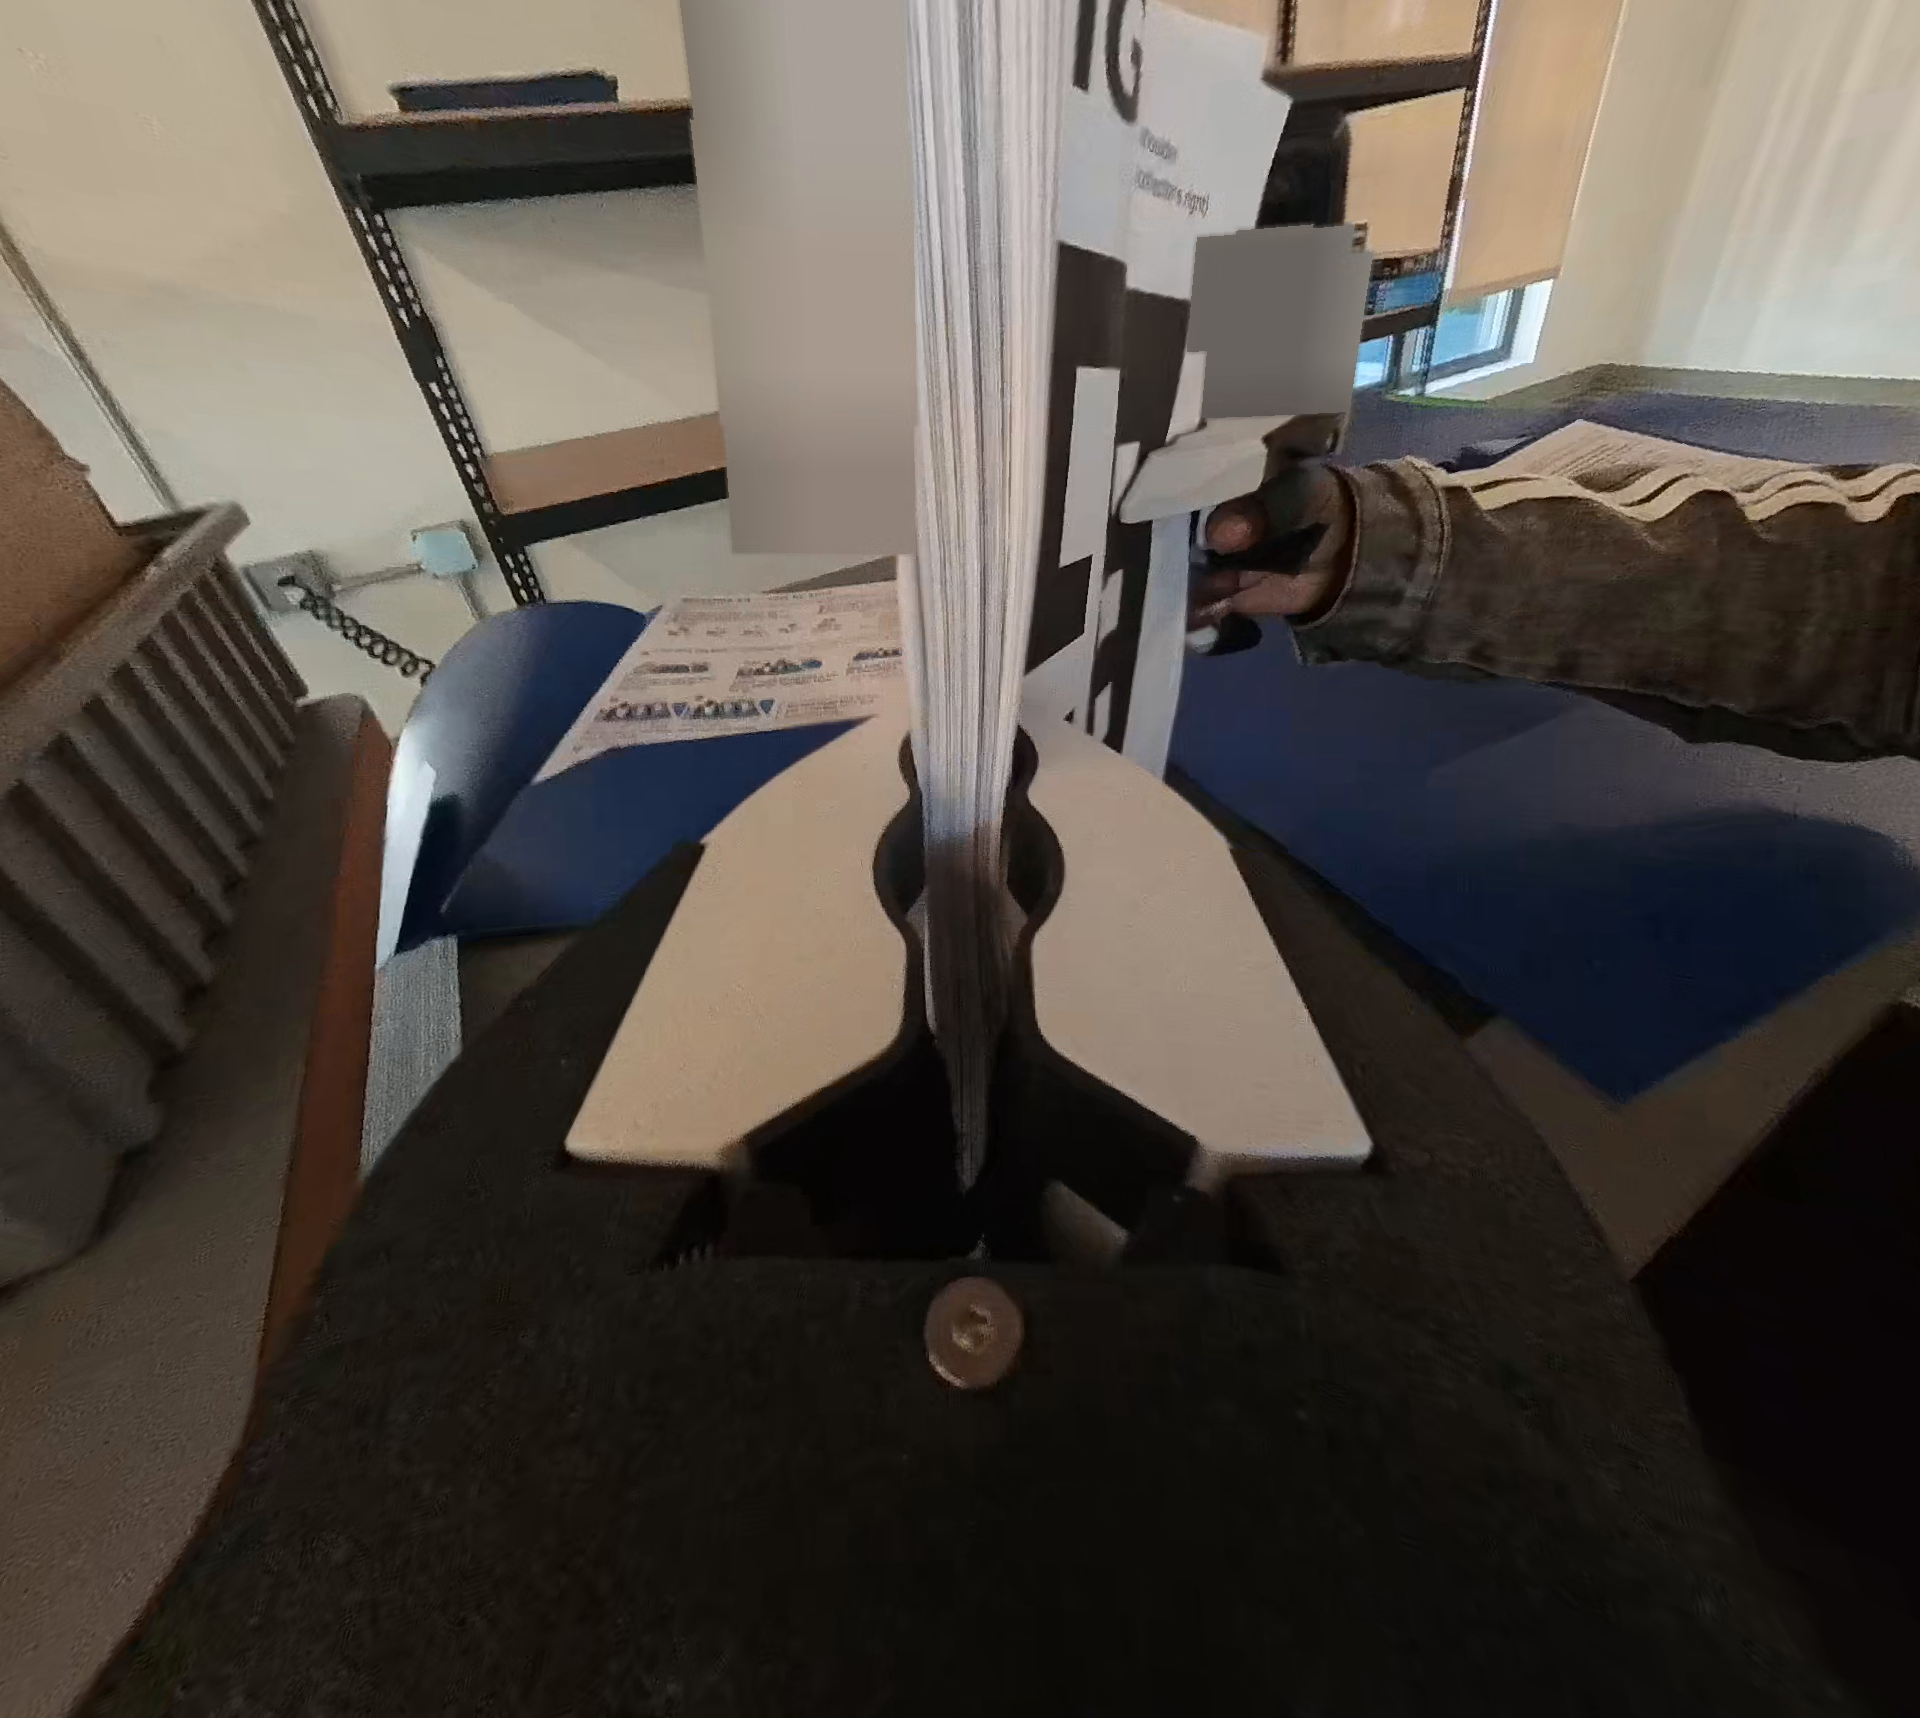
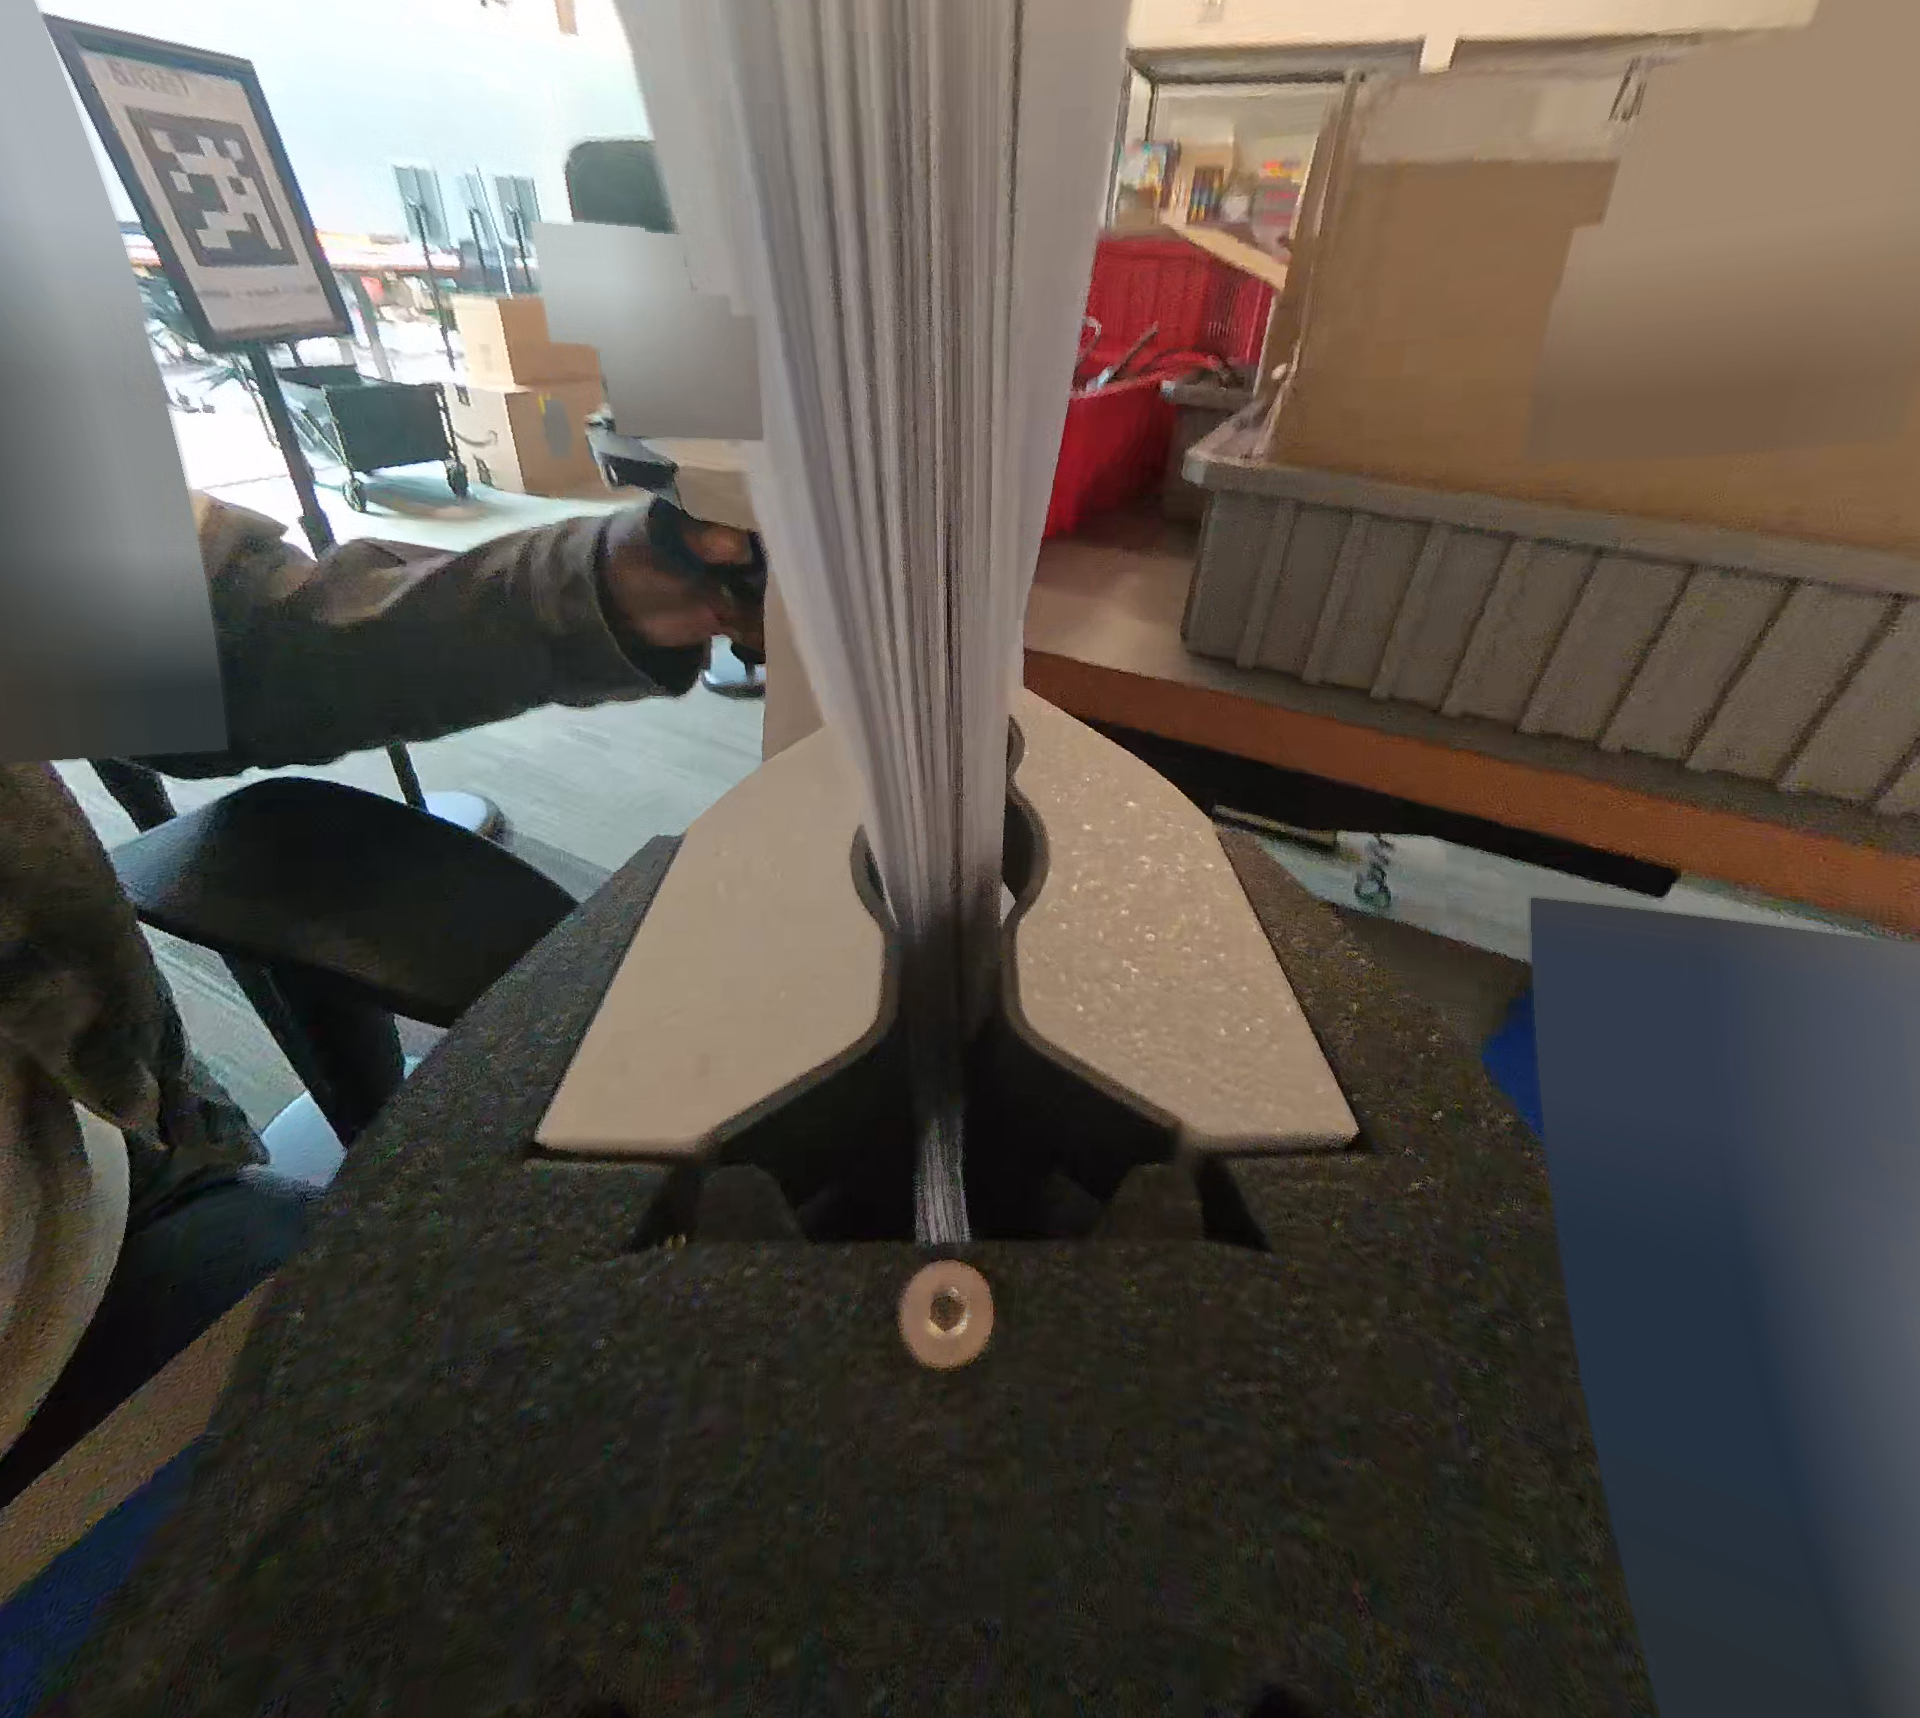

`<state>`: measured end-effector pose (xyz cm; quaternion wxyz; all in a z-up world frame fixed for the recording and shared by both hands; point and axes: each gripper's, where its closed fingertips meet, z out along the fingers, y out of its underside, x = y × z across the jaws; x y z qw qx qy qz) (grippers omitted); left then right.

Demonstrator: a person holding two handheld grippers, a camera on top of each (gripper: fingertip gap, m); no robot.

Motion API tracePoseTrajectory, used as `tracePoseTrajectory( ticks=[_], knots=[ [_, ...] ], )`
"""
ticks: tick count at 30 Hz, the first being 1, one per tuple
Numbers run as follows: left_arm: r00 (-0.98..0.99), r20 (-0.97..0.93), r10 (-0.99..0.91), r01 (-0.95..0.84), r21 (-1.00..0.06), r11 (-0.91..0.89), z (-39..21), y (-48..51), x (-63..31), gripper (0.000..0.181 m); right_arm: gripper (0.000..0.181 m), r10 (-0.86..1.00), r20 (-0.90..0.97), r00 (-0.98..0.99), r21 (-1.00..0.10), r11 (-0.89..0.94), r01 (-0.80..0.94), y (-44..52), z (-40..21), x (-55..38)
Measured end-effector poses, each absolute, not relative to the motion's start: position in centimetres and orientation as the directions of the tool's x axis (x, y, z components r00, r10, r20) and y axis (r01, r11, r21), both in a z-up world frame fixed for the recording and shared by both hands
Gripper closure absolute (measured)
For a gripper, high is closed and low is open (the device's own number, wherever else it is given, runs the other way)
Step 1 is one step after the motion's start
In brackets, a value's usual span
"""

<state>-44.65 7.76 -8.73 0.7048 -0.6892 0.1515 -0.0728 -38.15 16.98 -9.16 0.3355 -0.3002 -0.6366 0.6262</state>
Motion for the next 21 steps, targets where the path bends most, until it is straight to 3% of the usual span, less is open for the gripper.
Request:
tracePoseTrajectory(
  ticks=[3, 8, 12, 17, 19, 21],
  knots=[
    [0.949, -0.005, -0.315, -0.024, -0.998, -0.059, -12.2, 7.0, -46.1, 0.168, 0.156, 0.818, 0.086, -0.569, -0.986, 0.151, 0.069, 17.0, -12.7, -39.3],
    [0.927, 0.109, -0.36, 0.15, -0.985, 0.089, -12.0, 5.1, -47.6, 0.142, 0.153, 0.802, 0.043, -0.596, -0.999, 0.029, -0.033, 17.9, -12.1, -38.4],
    [0.931, 0.082, -0.356, 0.073, -0.997, -0.039, -12.3, 5.7, -47.5, 0.129, 0.158, 0.781, 0.056, -0.622, -0.998, 0.068, -0.004, 18.2, -11.8, -38.4],
    [0.892, 0.038, -0.45, -0.032, -0.988, -0.148, -14.0, 7.0, -45.1, 0.124, 0.141, 0.733, 0.007, -0.681, -0.995, 0.075, 0.07, 16.9, -12.5, -38.9],
    [0.878, 0.049, -0.476, -0.033, -0.986, -0.161, -14.2, 7.3, -44.1, 0.109, 0.126, 0.731, 0.019, -0.682, -0.988, 0.119, 0.1, 15.9, -13.4, -39.3],
    [0.884, 0.042, -0.465, -0.05, -0.982, -0.184, -14.5, 7.9, -43.6, 0.099, 0.126, 0.749, 0.052, -0.661, -0.984, 0.152, 0.095, 15.7, -13.5, -39.9]
  ],
)
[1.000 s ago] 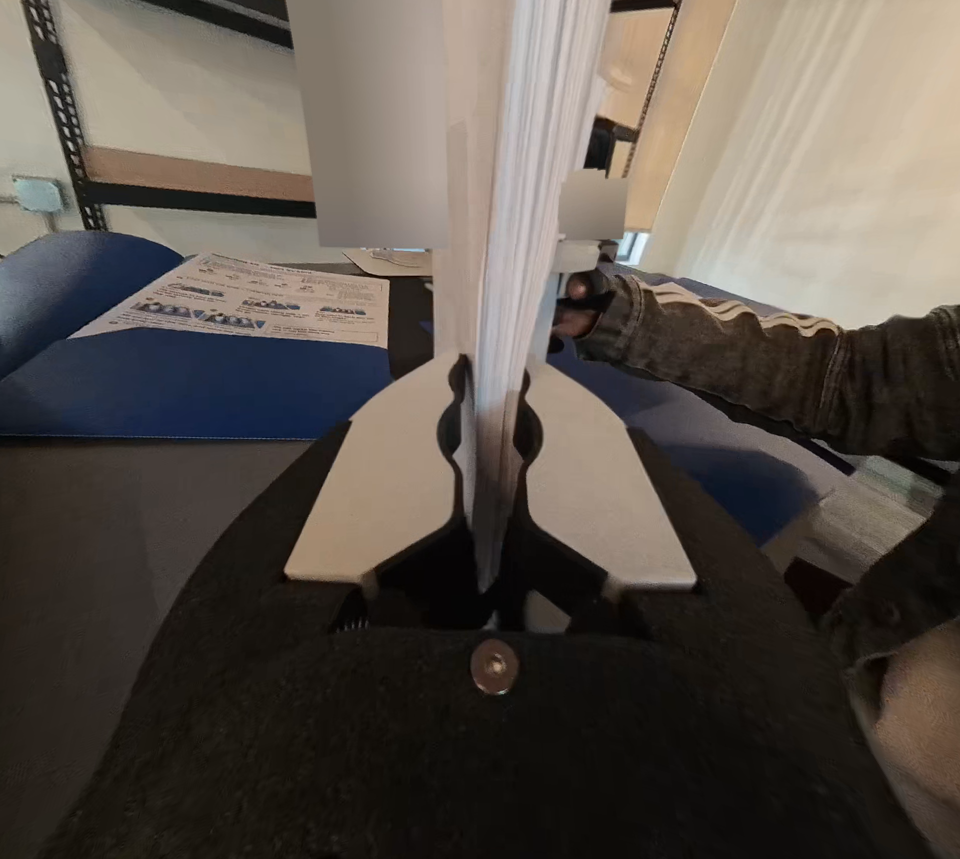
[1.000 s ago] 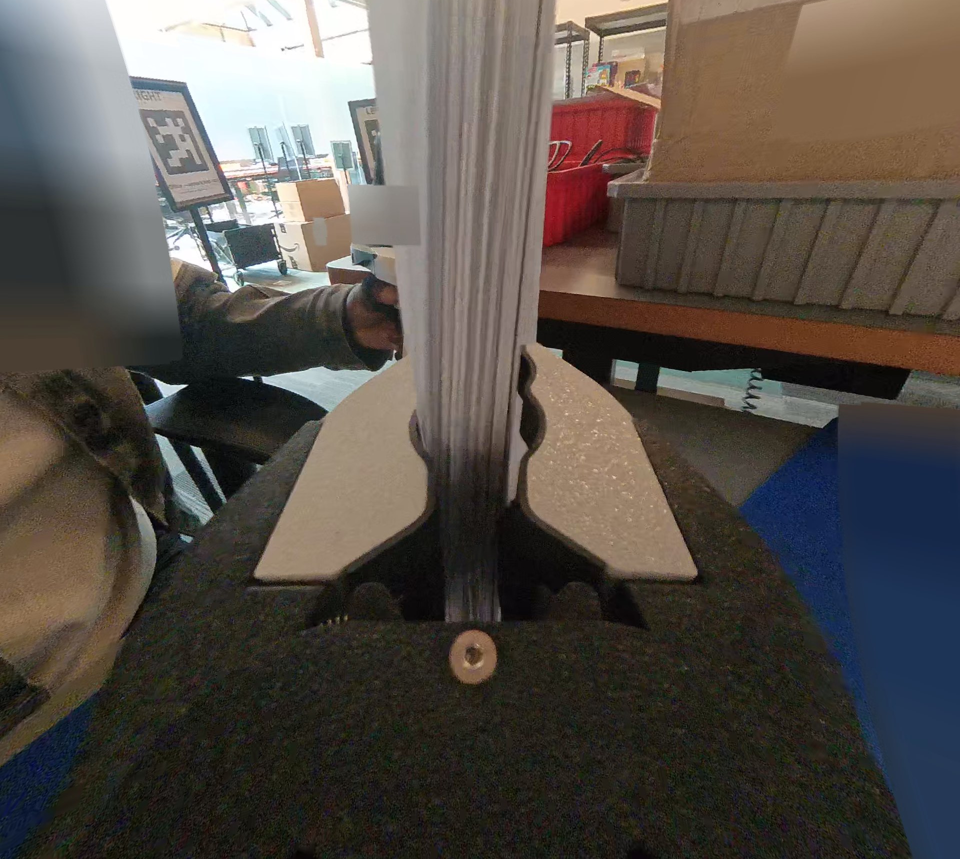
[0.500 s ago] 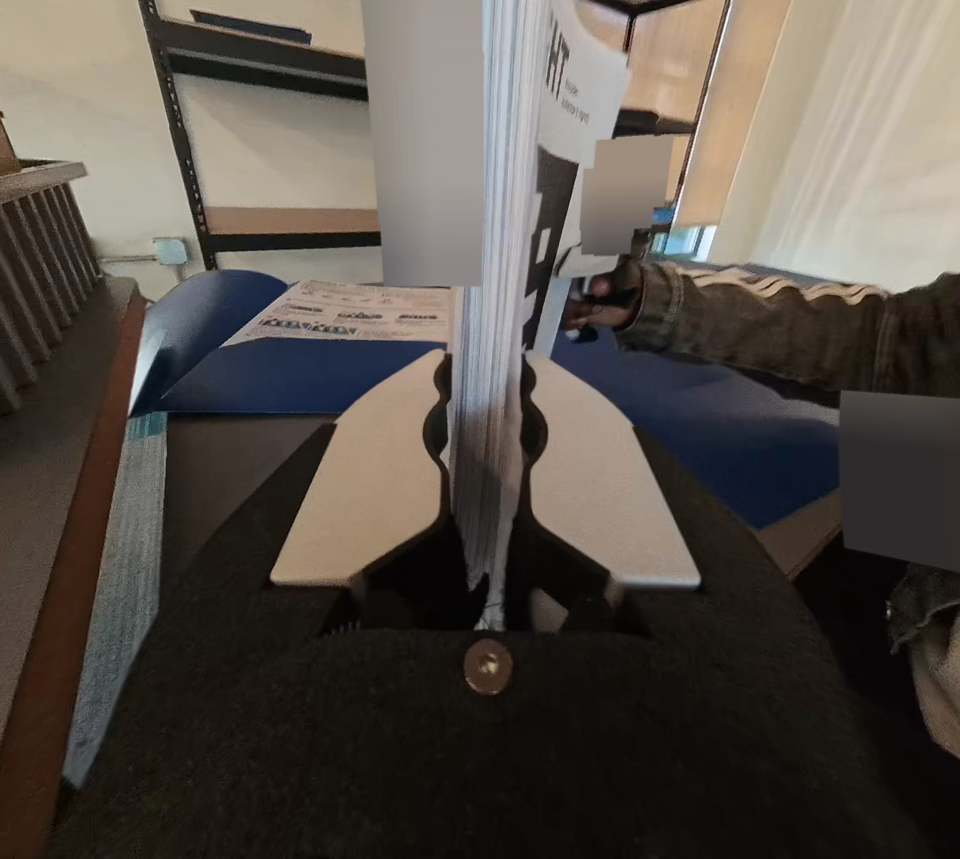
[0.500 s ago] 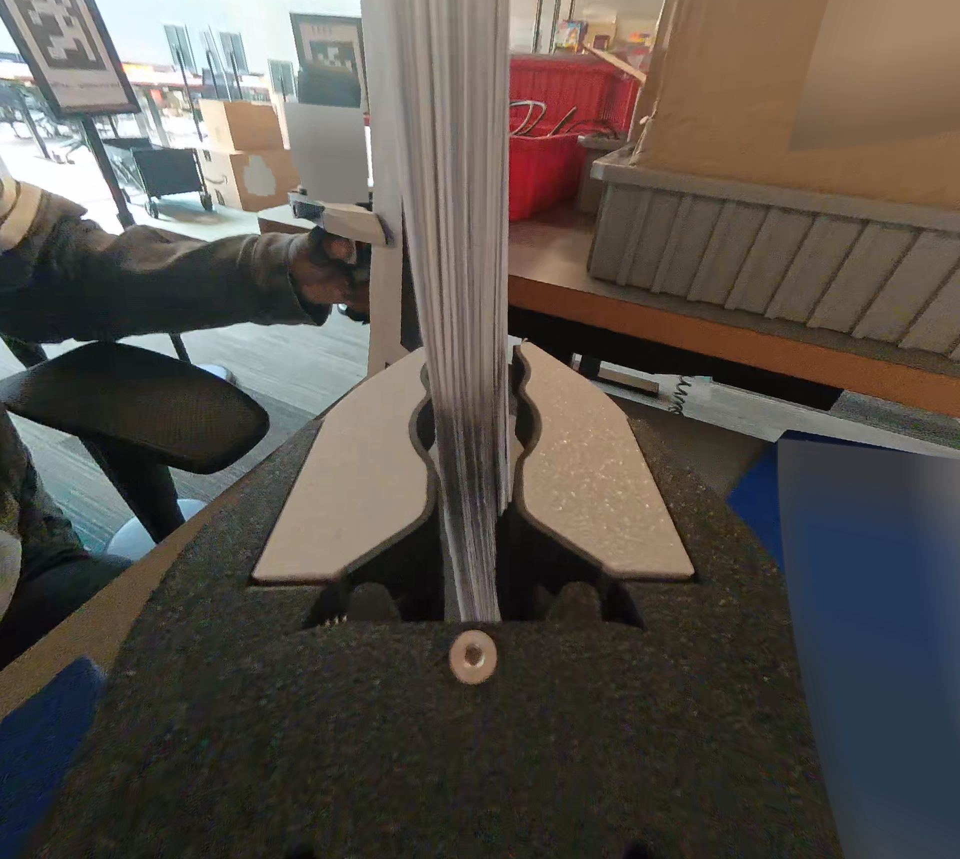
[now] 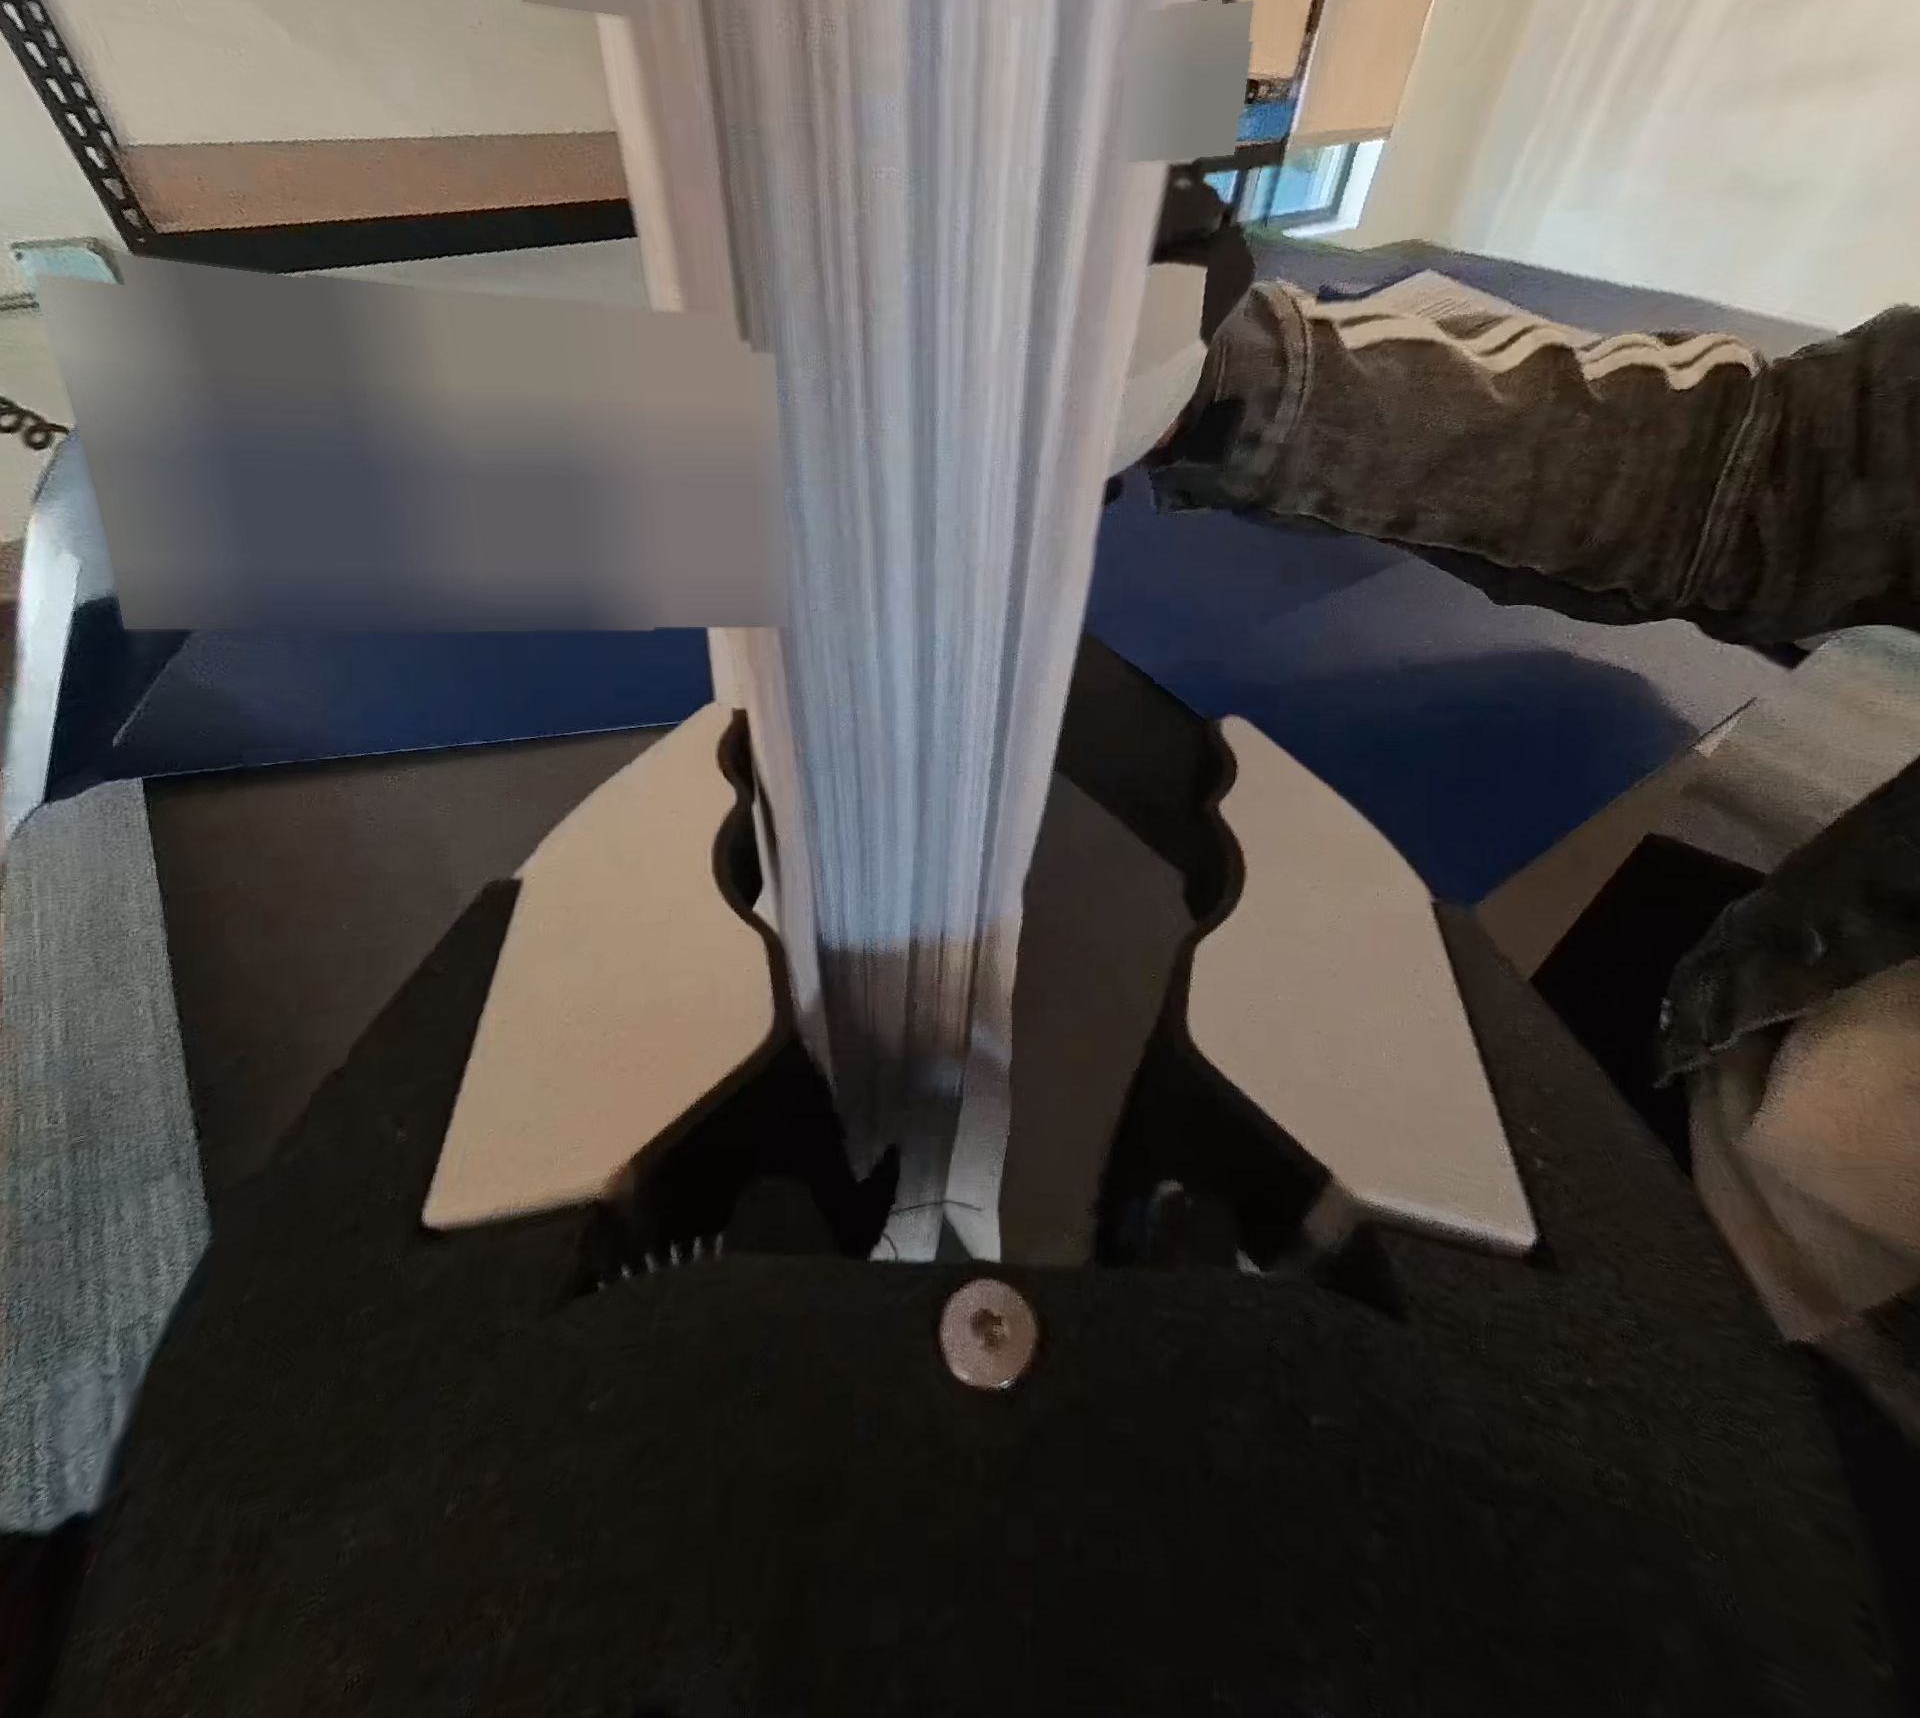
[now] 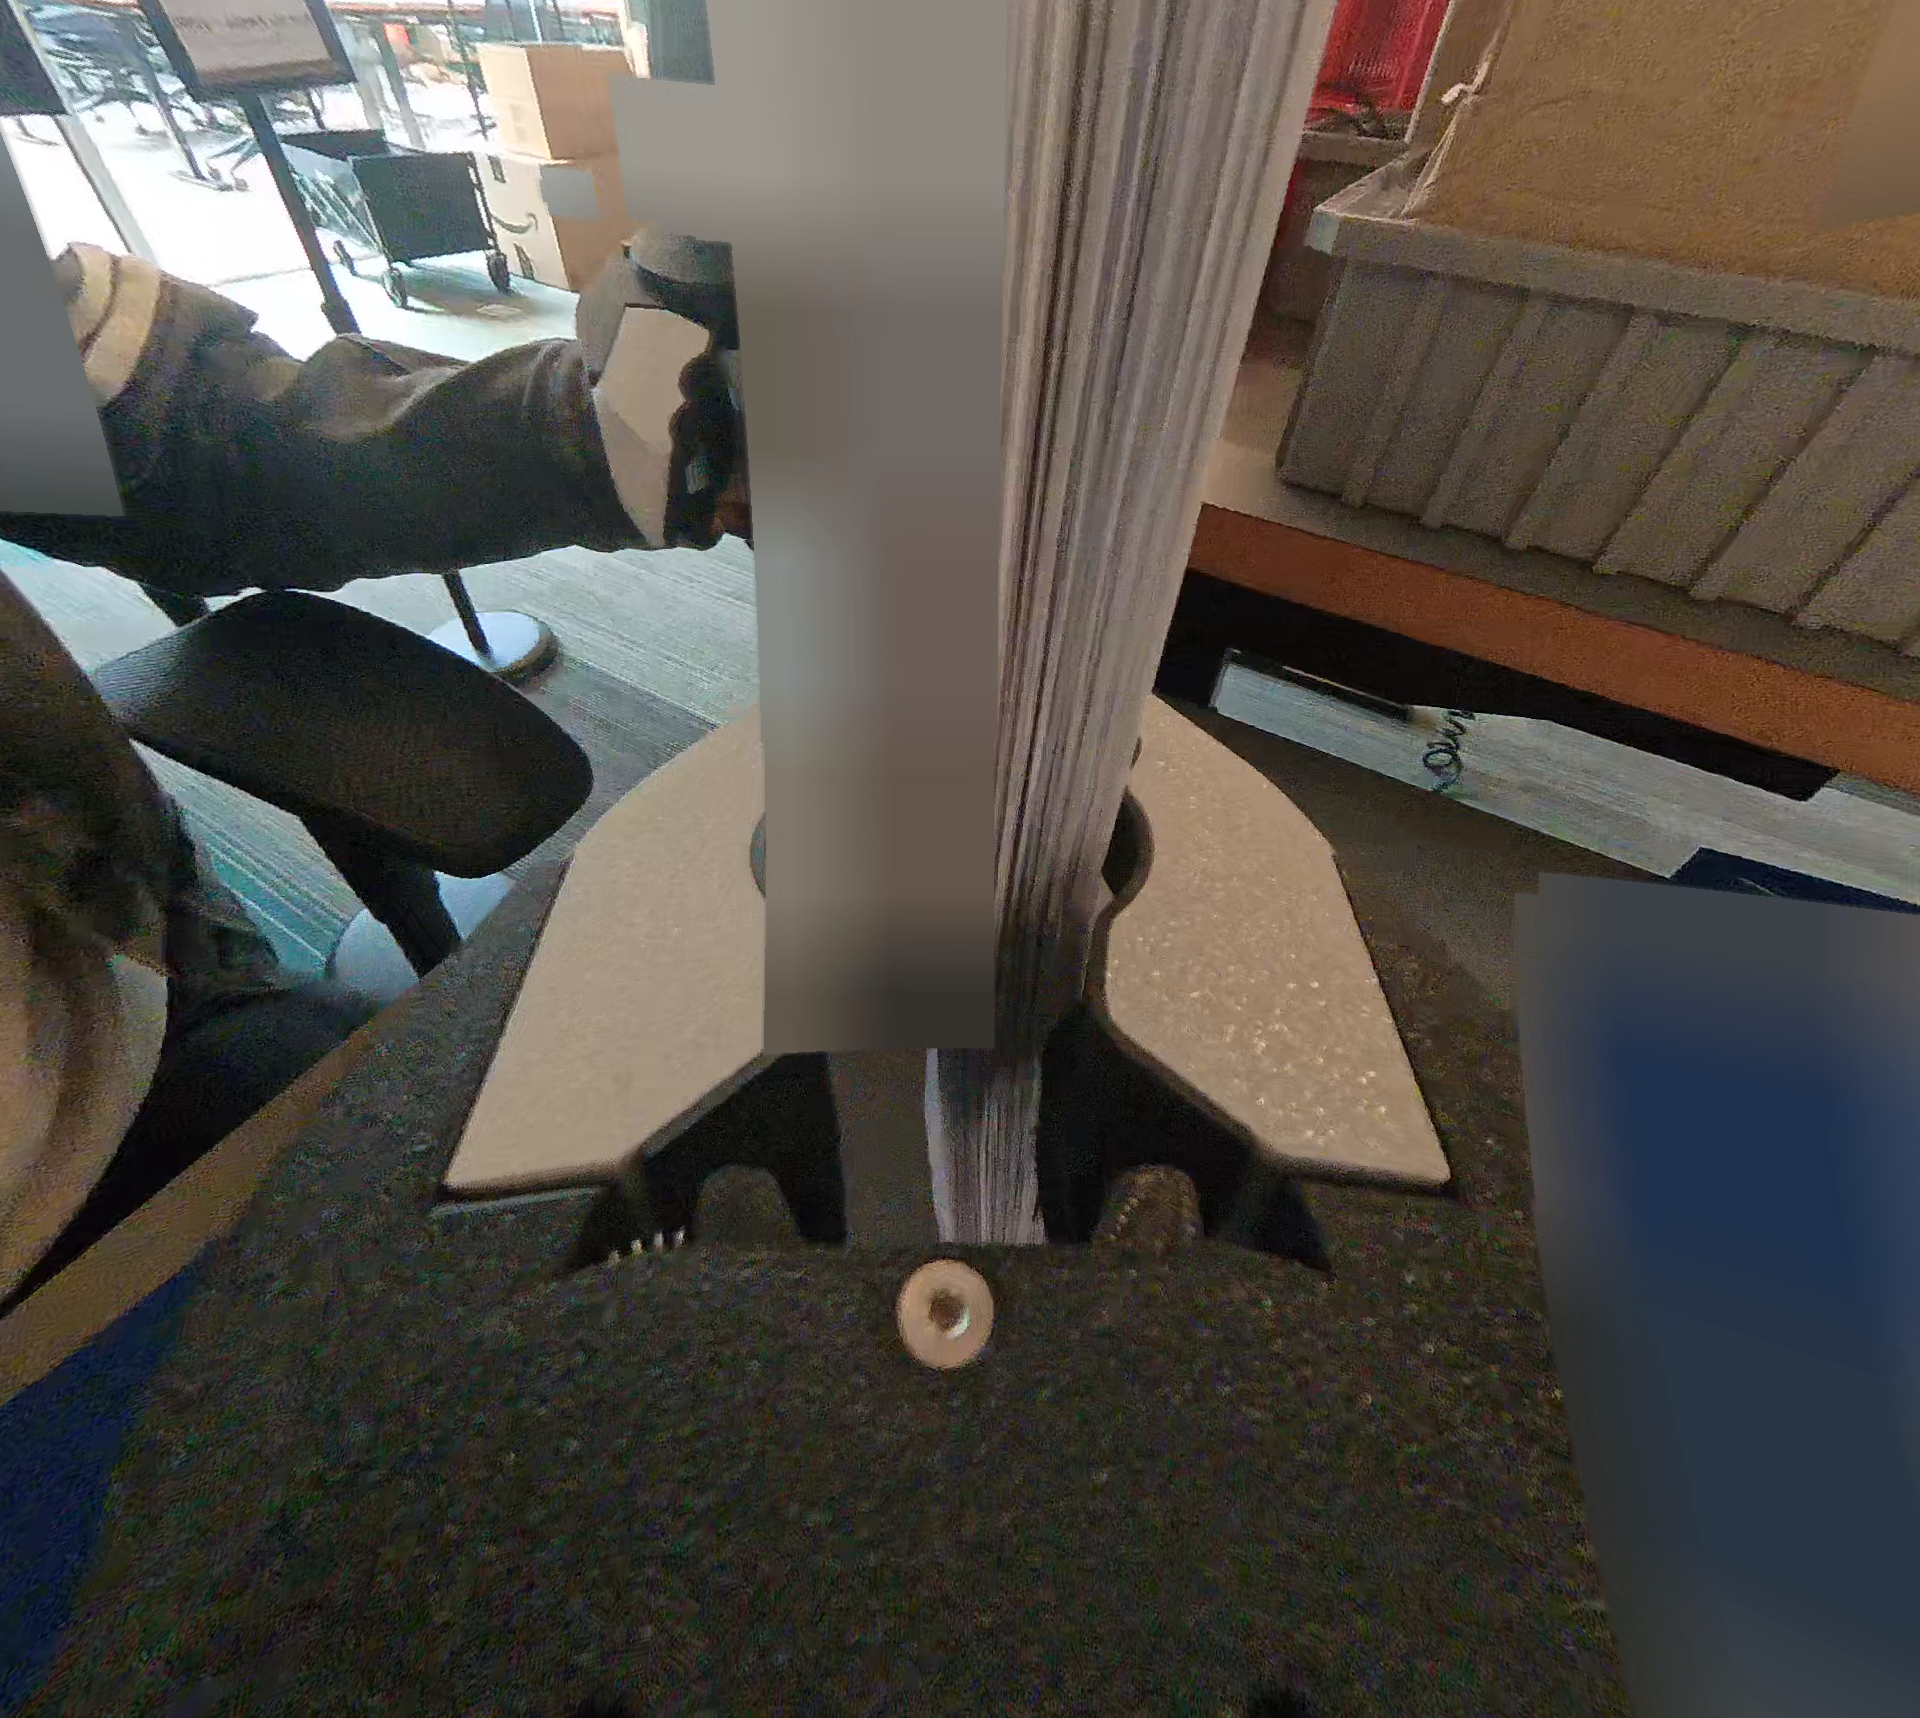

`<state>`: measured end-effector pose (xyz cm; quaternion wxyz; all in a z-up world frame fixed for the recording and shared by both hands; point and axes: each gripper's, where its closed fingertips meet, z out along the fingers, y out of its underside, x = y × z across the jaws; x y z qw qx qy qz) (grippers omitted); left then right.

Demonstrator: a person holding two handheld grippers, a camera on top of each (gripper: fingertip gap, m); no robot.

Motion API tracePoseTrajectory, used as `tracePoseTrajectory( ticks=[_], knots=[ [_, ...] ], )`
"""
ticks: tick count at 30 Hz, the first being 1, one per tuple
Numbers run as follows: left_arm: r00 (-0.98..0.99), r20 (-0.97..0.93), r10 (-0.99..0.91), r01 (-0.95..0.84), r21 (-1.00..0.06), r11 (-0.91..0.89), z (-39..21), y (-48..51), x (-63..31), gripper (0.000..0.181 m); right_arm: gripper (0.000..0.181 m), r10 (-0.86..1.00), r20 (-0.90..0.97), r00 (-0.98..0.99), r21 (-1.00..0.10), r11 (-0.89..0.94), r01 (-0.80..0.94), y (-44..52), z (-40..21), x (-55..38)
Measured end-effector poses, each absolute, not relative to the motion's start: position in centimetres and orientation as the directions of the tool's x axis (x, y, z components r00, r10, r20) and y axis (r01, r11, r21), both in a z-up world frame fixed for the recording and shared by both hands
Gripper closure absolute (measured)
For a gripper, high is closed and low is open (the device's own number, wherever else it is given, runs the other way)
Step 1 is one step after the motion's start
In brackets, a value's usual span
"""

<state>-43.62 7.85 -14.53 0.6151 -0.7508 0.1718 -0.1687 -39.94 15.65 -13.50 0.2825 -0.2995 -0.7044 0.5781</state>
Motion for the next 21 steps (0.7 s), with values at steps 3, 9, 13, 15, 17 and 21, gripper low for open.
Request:
tracePoseTrajectory(
  ticks=[3, 9, 13, 15, 17, 21],
  knots=[
    [0.918, -0.029, -0.396, -0.104, -0.98, -0.168, -14.2, 7.8, -44.8, 0.092, 0.126, 0.76, 0.028, -0.649, -0.992, 0.102, 0.076, 16.3, -12.6, -39.8],
    [0.917, -0.09, -0.388, -0.14, -0.985, -0.102, -13.5, 7.5, -45.3, 0.153, 0.149, 0.815, 0.128, -0.565, -0.987, 0.161, 0.009, 17.5, -12.3, -40.0],
    [0.923, -0.038, -0.383, -0.066, -0.996, -0.059, -12.9, 7.4, -46.0, 0.165, 0.168, 0.783, 0.113, -0.612, -0.989, 0.15, 0.009, 17.3, -12.1, -39.3],
    [0.924, -0.075, -0.374, -0.107, -0.992, -0.066, -12.8, 7.6, -46.1, 0.168, 0.17, 0.805, 0.149, -0.574, -0.98, 0.196, 0.019, 17.6, -12.0, -39.7],
    [0.918, -0.053, -0.392, -0.079, -0.996, -0.051, -11.9, 7.6, -46.3, 0.169, 0.17, 0.803, 0.137, -0.581, -0.984, 0.177, 0.012, 17.4, -10.9, -39.7],
    [0.904, -0.021, -0.427, -0.076, -0.991, -0.112, -12.2, 7.7, -46.2, 0.166, 0.169, 0.805, 0.104, -0.584, -0.978, 0.191, 0.09, 17.7, -11.8, -39.7]
  ],
)
